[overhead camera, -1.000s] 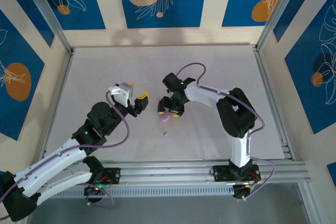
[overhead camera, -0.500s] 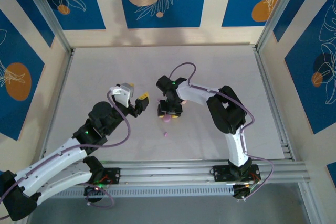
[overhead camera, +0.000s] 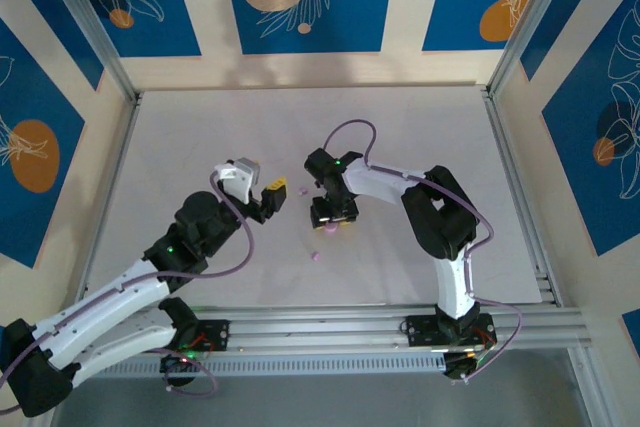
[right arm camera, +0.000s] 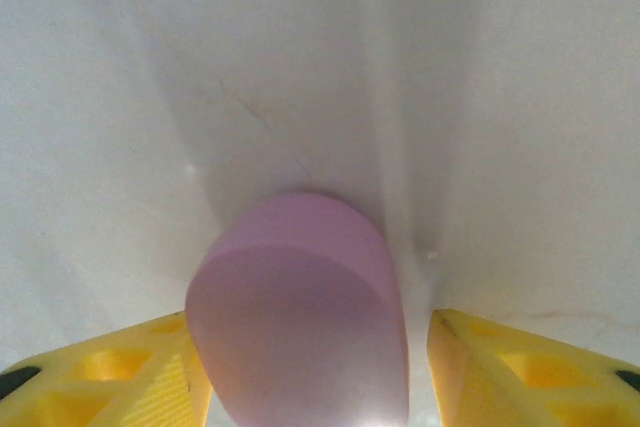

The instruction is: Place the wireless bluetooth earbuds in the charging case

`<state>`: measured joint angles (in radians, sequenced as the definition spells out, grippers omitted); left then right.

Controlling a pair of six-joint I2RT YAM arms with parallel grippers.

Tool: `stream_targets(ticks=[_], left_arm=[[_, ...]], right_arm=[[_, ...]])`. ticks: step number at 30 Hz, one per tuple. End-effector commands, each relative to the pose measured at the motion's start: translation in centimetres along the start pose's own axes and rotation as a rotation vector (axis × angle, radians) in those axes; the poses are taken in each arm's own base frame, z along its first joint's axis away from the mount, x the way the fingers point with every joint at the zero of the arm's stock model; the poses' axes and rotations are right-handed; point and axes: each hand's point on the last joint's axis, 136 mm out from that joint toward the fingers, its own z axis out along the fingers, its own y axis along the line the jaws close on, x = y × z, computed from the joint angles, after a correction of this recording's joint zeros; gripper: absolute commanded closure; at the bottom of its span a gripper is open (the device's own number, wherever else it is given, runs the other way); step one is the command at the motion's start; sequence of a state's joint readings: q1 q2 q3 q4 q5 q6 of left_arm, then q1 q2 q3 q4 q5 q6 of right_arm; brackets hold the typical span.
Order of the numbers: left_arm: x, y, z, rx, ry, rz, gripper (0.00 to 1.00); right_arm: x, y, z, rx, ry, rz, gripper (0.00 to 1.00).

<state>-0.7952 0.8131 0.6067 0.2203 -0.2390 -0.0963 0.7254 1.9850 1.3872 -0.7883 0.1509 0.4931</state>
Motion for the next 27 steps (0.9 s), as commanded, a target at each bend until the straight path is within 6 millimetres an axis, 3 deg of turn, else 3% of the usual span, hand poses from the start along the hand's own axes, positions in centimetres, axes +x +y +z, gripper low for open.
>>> stream_targets(ticks=[1,6,14,20,27], left_arm=[[-1.3,-0.5,-0.1,0.023,-0.036,-0.020,0.31],[-1.4,-0.4,-0.2,0.018,-0.037,-0.019,0.31],[-1.3,-0.3,-0.2,0.014,-0.034,-0.013,0.31],[-1.3,-0.3,-0.2,0.013,-0.033,-0.016,0.31],[-1.5,-0.1,-0.6,0.003,-0.039,-0.022,0.31]], right_arm=[[-1.3,-0.5,-0.4,0.034,-0.069,-0.119,0.41],[-1.7,0.0,0.0,0.020,-0.076,-0.175,0.42],[-0.6,1.3,-0.4,0.000,-0.088,-0.232,0.44],[-0.2,0.6,0.3,0.031,-0.088,-0.238,0.45],[-0.3,0.8,-0.7,0.015,-0.142,-0.259,0.60]])
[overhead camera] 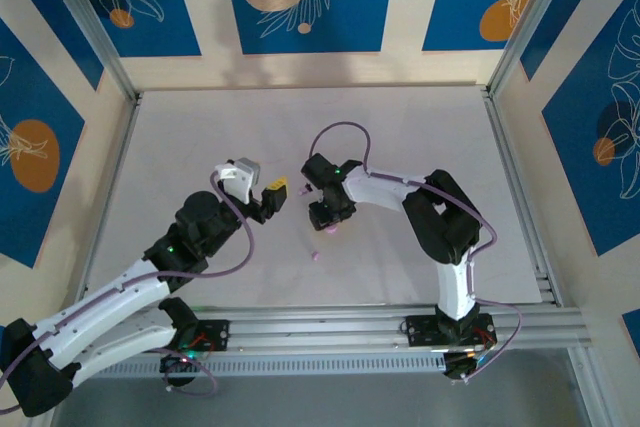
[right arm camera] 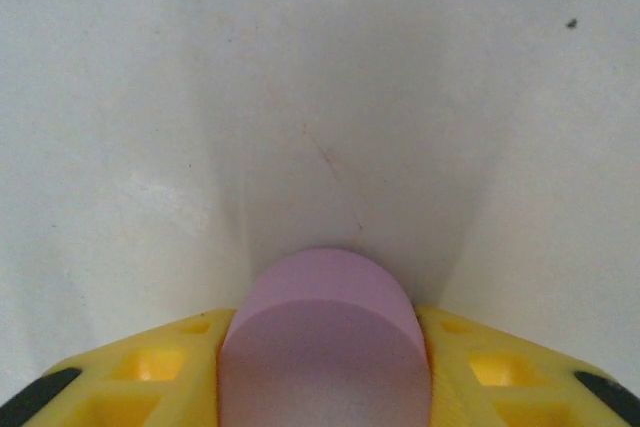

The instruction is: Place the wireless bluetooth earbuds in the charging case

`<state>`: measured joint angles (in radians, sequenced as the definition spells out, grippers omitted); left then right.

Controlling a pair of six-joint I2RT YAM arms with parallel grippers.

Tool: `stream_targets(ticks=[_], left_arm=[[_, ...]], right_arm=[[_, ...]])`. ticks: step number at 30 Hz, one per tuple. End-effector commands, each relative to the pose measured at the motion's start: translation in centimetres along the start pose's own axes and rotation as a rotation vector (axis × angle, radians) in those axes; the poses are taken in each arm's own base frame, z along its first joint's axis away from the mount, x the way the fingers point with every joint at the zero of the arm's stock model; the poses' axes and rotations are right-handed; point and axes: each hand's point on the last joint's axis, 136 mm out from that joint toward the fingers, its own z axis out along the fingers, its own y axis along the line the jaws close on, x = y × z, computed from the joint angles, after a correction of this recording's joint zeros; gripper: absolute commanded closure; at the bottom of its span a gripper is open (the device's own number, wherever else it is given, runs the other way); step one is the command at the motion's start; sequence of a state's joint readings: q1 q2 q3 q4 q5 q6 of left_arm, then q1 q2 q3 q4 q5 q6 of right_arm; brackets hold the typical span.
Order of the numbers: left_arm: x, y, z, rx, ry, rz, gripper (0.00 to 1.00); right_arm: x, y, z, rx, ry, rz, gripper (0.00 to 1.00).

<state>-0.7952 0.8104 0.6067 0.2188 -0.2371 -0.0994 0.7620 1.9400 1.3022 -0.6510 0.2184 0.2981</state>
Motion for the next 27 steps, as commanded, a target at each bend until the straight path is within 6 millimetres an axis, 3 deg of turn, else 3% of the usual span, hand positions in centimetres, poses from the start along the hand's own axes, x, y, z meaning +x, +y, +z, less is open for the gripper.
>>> stream_targets(ticks=[1,4,9,12,15,19,22,27], left_arm=[[-1.5,0.0,-0.6,-0.001,-0.040,-0.023,0.31],[-1.5,0.3,-0.8,-0.015,-0.032,-0.038,0.31],[-1.6,0.1,-0.6,-0.004,-0.003,-0.094,0.31],[-2.0,-1.2,-0.1,0.073,0.013,-0.129,0.31],[-2.8,-3.9,0.4,0.222,0.027,-0.147,0.30],[-3.7,-8.4,0.9,0.464,0.083,-0.161,0.31],[-4.0,-10.3,1.1,0.576,0.112,-0.179,0.32],[-3.4,-10.7,1.7,0.589,0.140,-0.192,0.34]], right_arm=[[0.0,0.4,-1.7,-0.018,-0.059,-0.024,0.62],[-0.9,1.4,-4.7,-0.089,-0.192,-0.067,0.69],[-1.7,3.5,-12.8,-0.226,-0.505,-0.250,0.72],[-1.2,5.2,-17.7,-0.308,-0.698,-0.430,0.72],[-0.1,6.6,-21.8,-0.331,-0.901,-0.628,0.72],[0.3,6.8,-25.0,-0.279,-1.090,-0.754,0.71],[0.0,6.5,-26.1,-0.239,-1.123,-0.771,0.71],[-0.1,6.7,-26.9,-0.236,-1.146,-0.781,0.71]])
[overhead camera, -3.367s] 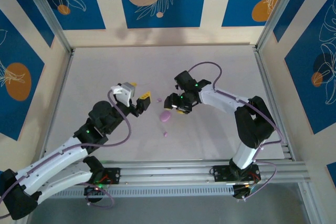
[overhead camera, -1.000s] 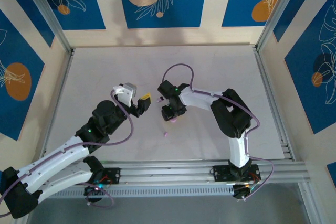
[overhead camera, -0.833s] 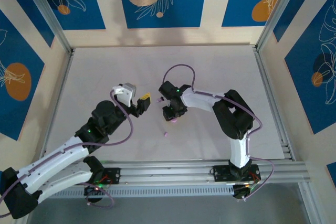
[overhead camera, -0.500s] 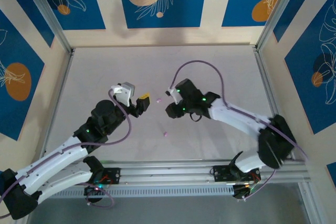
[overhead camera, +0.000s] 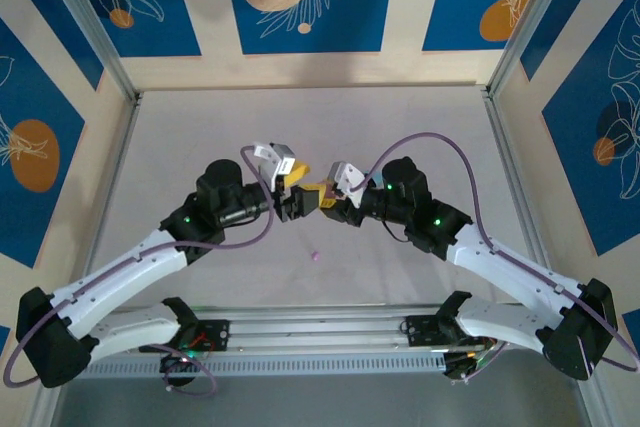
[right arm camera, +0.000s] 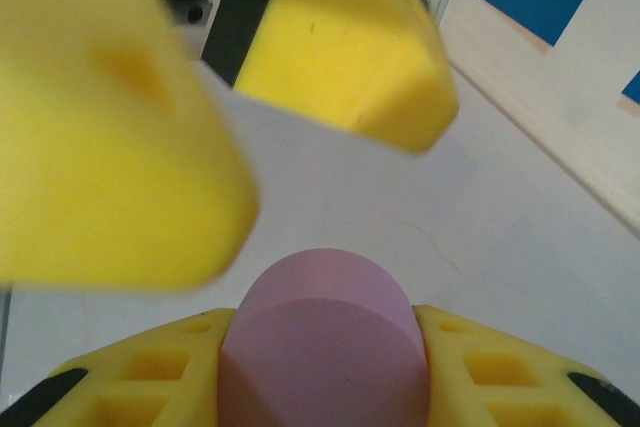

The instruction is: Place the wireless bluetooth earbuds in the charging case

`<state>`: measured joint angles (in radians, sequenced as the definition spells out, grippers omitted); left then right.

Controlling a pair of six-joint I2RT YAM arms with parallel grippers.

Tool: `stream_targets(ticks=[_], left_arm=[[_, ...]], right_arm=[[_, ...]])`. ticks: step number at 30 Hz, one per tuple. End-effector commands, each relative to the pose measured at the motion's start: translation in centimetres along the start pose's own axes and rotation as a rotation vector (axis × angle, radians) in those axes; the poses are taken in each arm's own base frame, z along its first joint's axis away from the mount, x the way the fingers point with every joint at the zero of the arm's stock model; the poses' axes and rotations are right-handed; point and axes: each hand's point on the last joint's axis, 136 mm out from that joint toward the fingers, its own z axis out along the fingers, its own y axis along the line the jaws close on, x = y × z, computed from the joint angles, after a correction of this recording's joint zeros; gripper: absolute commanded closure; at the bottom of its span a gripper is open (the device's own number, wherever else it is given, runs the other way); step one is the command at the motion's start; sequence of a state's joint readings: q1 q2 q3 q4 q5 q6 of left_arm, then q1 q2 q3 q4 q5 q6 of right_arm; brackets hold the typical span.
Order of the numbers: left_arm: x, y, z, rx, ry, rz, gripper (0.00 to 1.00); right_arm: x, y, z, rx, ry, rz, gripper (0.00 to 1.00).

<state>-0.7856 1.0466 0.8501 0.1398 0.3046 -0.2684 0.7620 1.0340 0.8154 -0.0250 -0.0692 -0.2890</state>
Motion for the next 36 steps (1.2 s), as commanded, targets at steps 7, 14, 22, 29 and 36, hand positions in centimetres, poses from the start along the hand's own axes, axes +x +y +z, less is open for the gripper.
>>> stream_targets(ticks=[7,14,22,29,36], left_arm=[[-0.6,-0.5,0.6,0.035,0.028,-0.039,0.44],[-0.3,0.3,1.6,0.005,0.054,-0.098,0.58],[0.8,0.9,1.9,-0.030,0.119,-0.126,0.62],[1.6,1.0,2.4,-0.030,0.179,-0.161,0.70],[2.3,0.2,3.0,0.025,0.237,-0.196,0.59]], right_arm=[[-2.4,0.4,-0.4,-0.016,-0.104,-0.078,0.71],[-2.1,0.4,-0.3,-0.008,-0.103,-0.099,0.71],[-2.6,0.0,0.0,0.059,-0.116,-0.193,0.70],[-3.6,-0.5,-0.1,0.119,-0.141,-0.270,0.69],[-4.0,-0.6,0.0,0.161,-0.140,-0.322,0.69]])
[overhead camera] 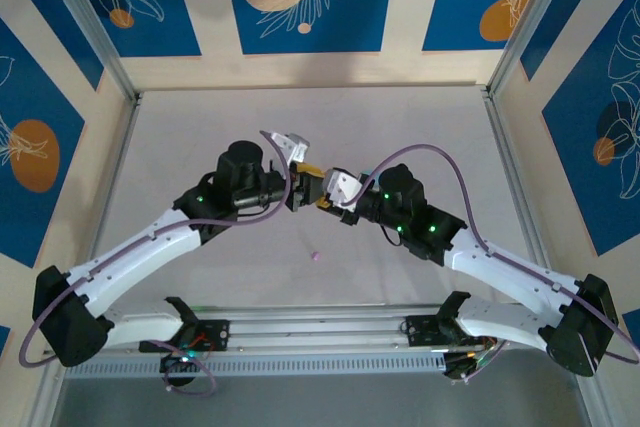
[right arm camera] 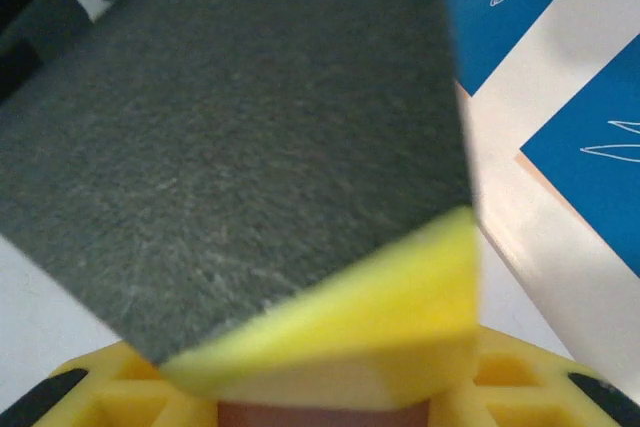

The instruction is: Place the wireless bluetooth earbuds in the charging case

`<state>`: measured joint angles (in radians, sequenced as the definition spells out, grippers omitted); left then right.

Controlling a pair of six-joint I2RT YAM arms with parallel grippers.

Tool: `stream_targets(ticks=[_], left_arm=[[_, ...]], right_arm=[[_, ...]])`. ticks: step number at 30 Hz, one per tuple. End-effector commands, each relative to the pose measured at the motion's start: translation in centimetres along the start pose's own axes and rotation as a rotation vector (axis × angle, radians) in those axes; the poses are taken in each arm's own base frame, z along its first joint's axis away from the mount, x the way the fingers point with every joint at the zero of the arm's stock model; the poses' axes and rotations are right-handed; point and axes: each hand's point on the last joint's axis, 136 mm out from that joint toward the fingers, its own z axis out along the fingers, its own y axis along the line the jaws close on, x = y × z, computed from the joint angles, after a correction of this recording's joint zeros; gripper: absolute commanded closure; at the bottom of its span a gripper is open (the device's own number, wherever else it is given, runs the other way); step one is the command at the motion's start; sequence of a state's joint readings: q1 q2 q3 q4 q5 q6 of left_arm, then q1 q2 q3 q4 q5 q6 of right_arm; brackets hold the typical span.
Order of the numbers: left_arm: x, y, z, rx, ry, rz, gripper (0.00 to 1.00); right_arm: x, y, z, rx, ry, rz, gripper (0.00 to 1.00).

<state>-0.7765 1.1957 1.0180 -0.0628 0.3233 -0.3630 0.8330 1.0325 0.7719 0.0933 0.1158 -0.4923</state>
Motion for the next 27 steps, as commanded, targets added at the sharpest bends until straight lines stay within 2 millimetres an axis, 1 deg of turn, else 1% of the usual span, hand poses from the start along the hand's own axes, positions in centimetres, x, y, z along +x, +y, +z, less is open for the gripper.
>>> stream_targets(ticks=[1,7,8,10,11,15,18,21,25,27], left_arm=[[1.1,-1.1,0.7,0.066,0.080,-0.031,0.59],[1.1,-1.3,0.6,0.077,0.081,-0.025,0.63],[1.2,-1.3,0.6,0.080,0.086,-0.022,0.63],[1.4,-1.3,0.4,0.078,0.098,-0.010,0.55],[1.4,-1.5,0.3,0.081,0.097,-0.004,0.54],[1.2,-1.3,-0.3,0.071,0.069,0.012,0.53],[1.2,-1.2,-0.6,0.056,0.068,0.018,0.57],[1.2,-1.1,-0.5,0.056,0.070,0.017,0.66],[1.3,-1.7,-0.1,0.098,0.090,0.008,0.75],[1.1,-1.9,-0.1,0.103,0.081,0.002,0.81]], right_arm=[[-3.5,-0.7,-0.5,0.040,-0.124,-0.073,0.69],[-3.4,-1.1,-0.5,0.062,-0.119,-0.059,0.69],[-3.3,-1.1,-0.5,0.062,-0.117,-0.057,0.69],[-3.1,-1.2,-0.5,0.063,-0.114,-0.042,0.69],[-3.0,-1.3,-0.5,0.060,-0.114,-0.032,0.69],[-3.0,-1.4,-0.7,0.048,-0.125,0.004,0.69],[-2.9,-1.3,-0.7,0.042,-0.121,0.008,0.69],[-3.0,-1.1,-0.7,0.033,-0.126,0.008,0.69],[-3.1,-1.2,-0.8,0.032,-0.128,0.016,0.68],[-3.1,-1.2,-0.9,0.034,-0.128,0.021,0.66]])
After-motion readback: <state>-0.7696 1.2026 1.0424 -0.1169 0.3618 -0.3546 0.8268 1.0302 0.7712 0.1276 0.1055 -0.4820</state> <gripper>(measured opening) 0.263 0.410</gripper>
